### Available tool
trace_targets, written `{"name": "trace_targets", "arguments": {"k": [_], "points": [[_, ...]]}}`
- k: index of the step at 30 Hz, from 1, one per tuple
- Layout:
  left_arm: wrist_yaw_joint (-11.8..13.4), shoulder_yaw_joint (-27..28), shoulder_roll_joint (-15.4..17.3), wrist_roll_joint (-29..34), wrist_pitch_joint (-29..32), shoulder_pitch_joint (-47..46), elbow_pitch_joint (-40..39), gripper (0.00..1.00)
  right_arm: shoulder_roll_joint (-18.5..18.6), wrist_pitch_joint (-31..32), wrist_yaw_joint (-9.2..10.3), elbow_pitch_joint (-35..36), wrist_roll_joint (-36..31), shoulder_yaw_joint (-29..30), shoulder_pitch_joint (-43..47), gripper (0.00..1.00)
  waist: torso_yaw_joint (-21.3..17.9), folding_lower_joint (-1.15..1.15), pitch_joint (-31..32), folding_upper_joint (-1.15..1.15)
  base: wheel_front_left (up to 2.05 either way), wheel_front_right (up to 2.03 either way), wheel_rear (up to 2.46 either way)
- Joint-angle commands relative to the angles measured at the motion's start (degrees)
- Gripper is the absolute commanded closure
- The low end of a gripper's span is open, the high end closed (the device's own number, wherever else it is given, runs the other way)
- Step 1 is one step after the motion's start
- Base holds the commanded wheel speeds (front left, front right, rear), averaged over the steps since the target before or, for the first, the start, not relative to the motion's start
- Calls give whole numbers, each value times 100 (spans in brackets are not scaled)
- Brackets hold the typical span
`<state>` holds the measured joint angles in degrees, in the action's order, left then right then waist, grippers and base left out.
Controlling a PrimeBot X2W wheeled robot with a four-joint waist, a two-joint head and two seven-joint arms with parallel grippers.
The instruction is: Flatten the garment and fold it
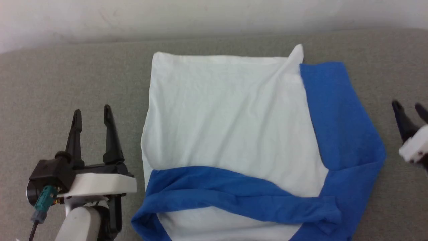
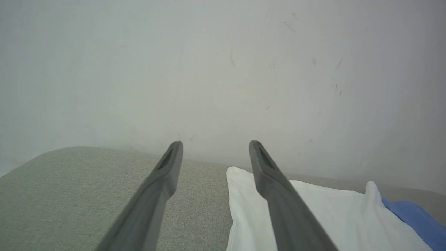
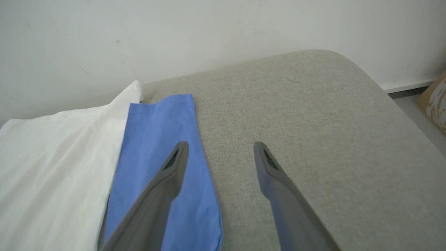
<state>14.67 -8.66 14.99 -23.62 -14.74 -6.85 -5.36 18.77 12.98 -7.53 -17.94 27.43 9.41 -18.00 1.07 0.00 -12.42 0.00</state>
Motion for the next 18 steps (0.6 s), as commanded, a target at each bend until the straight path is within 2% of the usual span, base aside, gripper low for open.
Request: {"name": "trace_targets", "arguments": {"k": [1,9,18], "points": [[-36,20,-80,76,-25,44,-100,0,126,112,4,-292,157,-161,-486,0,317,0,-539,0,0,0,0],[-210,63,-450,244,-25,-197,-319,0,732,1051,4,-1582,917,-972,-2276,0,682,0,-1331,0,0,0,0],[-490,46,-818,489,-26,-454,-338,0,1121,1563,4,-2278,1378,-1752,-3292,0,966,0,-1806,0,0,0,0]]}}
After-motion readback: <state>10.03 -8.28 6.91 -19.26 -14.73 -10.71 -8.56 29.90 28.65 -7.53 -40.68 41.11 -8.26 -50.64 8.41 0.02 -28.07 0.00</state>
